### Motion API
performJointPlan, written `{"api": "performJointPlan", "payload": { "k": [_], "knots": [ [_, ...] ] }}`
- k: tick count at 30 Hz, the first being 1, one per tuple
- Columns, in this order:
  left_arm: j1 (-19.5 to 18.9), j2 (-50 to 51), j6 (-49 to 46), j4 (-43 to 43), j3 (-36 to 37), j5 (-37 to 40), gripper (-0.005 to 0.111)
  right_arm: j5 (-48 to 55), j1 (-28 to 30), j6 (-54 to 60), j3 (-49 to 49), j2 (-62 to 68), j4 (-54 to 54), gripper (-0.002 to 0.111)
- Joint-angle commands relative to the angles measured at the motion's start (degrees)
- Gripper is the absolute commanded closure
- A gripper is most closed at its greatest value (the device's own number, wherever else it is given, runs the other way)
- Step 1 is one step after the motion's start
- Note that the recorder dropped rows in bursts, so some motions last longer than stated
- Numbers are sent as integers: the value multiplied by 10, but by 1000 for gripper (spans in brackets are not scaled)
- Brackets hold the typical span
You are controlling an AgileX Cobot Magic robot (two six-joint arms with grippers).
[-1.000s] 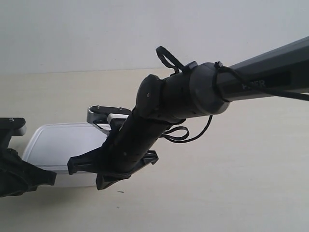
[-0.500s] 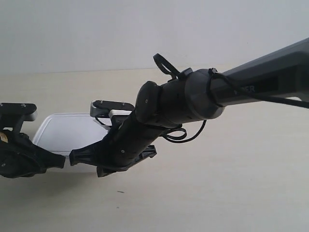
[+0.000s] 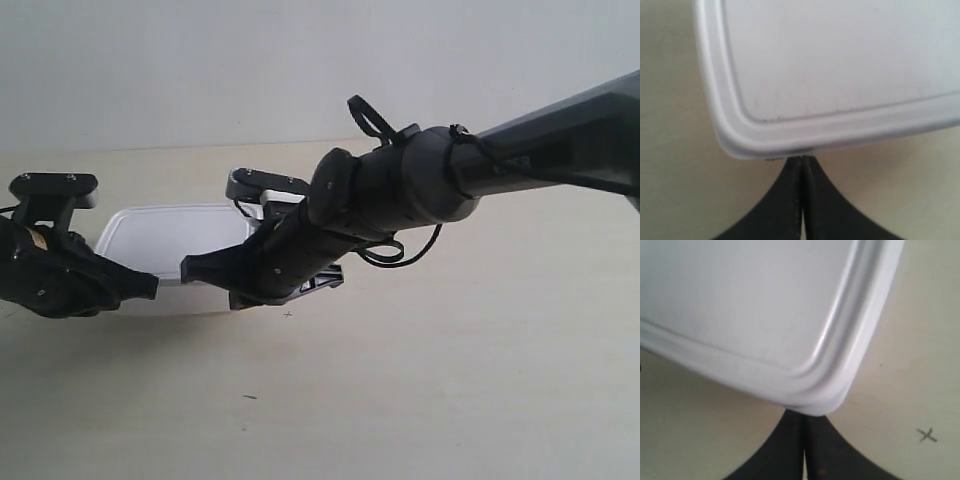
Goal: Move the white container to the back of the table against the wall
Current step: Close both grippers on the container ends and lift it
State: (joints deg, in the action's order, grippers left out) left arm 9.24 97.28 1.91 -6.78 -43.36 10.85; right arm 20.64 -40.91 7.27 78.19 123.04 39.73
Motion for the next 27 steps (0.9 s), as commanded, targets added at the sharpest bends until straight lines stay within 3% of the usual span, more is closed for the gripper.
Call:
{"api": "performJointPlan", "payload": {
  "k": [1, 11, 21, 27],
  "knots": [
    [-2, 20, -3, 5, -25, -4, 107, 4, 9, 2, 40, 20, -13, 108],
    [-3, 82, -3, 38, -93, -5, 107, 3, 17, 1, 90, 58, -37, 108],
    [-41, 121, -15, 39, -141, -8, 107, -33, 35, 2, 117, 77, -41, 108],
    [-41, 142, -32, 39, -177, -3, 107, -16, 46, 2, 168, 104, -46, 108]
  ]
}}
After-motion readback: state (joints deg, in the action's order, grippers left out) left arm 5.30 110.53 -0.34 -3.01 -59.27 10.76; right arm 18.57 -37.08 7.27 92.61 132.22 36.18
